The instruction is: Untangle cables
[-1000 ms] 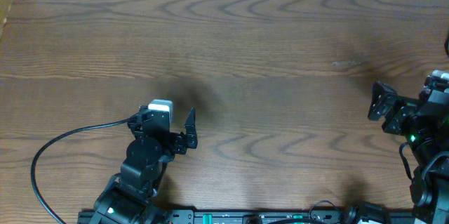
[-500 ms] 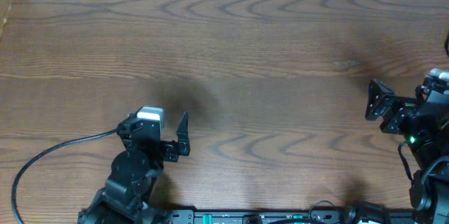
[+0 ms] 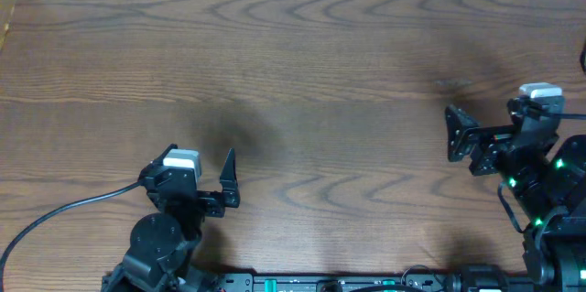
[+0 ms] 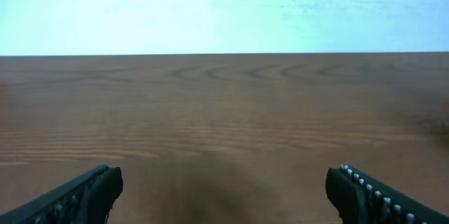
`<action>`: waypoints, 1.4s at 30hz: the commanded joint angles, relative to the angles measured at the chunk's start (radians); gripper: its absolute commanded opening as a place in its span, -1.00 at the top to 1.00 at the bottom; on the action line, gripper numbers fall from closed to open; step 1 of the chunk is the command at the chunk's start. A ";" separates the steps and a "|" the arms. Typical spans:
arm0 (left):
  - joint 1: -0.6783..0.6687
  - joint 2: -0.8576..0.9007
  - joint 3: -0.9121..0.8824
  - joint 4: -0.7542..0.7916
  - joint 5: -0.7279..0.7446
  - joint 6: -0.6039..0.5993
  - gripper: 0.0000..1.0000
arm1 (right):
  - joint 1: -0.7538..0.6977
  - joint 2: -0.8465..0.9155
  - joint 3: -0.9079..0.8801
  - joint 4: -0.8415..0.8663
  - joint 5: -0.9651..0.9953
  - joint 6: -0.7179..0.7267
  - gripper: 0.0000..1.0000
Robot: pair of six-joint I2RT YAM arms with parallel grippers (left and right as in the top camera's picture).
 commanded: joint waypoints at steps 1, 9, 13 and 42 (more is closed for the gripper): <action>0.001 -0.024 0.027 -0.031 -0.021 -0.010 -0.96 | 0.066 -0.002 -0.007 0.014 0.090 -0.008 -0.99; 0.001 -0.058 0.040 -0.072 -0.021 -0.009 -0.96 | 0.229 0.000 -0.007 0.061 0.248 0.009 -0.99; 0.001 -0.067 0.057 -0.099 -0.021 -0.009 -0.96 | 0.308 0.018 -0.007 0.064 0.346 0.009 -0.98; 0.000 -0.067 0.058 -0.141 0.006 -0.047 -0.95 | 0.266 0.105 -0.007 0.064 0.247 -0.189 -0.99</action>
